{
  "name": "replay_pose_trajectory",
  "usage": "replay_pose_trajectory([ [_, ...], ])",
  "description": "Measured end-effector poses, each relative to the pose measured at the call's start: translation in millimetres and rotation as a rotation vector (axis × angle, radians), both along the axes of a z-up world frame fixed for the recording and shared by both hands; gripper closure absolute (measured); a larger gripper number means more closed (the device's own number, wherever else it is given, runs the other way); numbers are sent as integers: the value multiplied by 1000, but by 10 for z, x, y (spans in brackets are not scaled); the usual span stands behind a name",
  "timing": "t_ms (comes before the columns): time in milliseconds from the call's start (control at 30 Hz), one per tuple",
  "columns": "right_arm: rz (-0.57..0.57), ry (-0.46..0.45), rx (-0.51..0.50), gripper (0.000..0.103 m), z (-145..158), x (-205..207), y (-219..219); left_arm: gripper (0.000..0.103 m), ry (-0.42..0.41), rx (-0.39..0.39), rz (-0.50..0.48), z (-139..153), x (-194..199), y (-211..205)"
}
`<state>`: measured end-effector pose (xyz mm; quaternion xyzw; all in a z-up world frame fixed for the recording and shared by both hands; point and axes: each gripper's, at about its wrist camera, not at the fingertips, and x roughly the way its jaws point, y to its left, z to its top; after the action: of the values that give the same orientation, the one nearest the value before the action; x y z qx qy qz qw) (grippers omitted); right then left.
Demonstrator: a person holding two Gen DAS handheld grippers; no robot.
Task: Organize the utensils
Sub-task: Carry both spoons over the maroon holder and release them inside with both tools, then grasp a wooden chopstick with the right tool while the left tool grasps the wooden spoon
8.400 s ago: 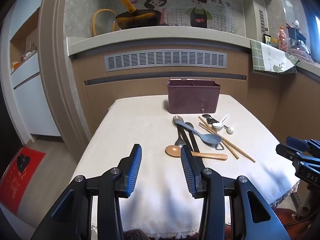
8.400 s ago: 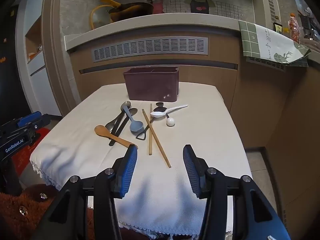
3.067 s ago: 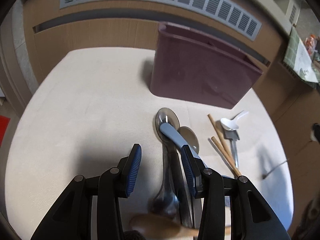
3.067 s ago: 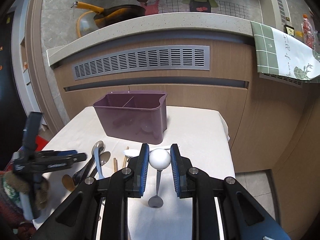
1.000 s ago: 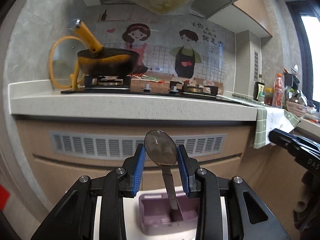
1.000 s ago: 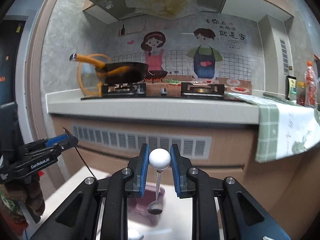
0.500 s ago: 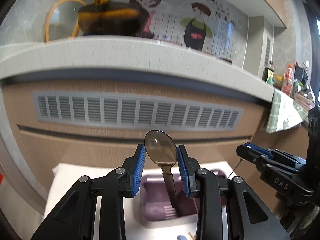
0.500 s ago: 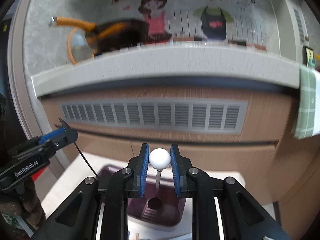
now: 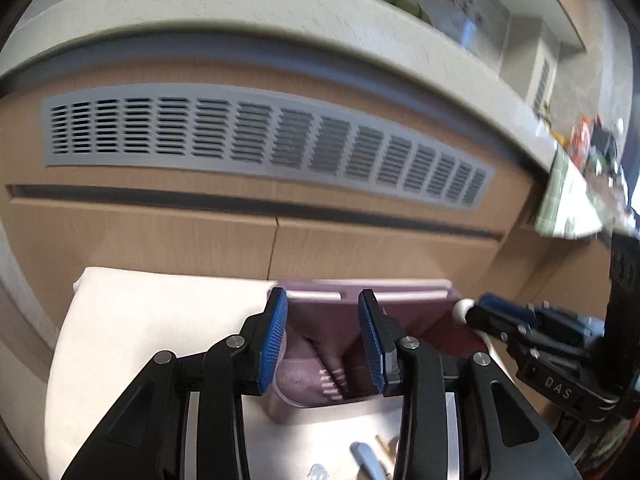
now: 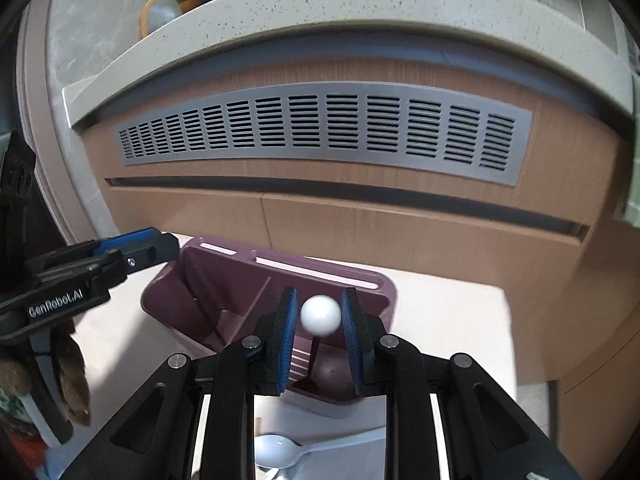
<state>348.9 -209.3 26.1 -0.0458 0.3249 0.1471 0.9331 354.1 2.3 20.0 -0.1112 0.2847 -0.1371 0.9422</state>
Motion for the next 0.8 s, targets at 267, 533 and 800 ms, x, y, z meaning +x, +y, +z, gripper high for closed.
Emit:
replay_pose_trajectory([
  [267,-28,-90,14,81,269,-561,-257,59,-58,41,14,242,-517,95],
  [533,71,141,-61,81,-516,-1252,-300,59,153,96,-100,-527,-1440,-48],
  [800,170,257,-13,81,-956,-1407,-144,59,319,86,-130,-962,-2120,-61],
])
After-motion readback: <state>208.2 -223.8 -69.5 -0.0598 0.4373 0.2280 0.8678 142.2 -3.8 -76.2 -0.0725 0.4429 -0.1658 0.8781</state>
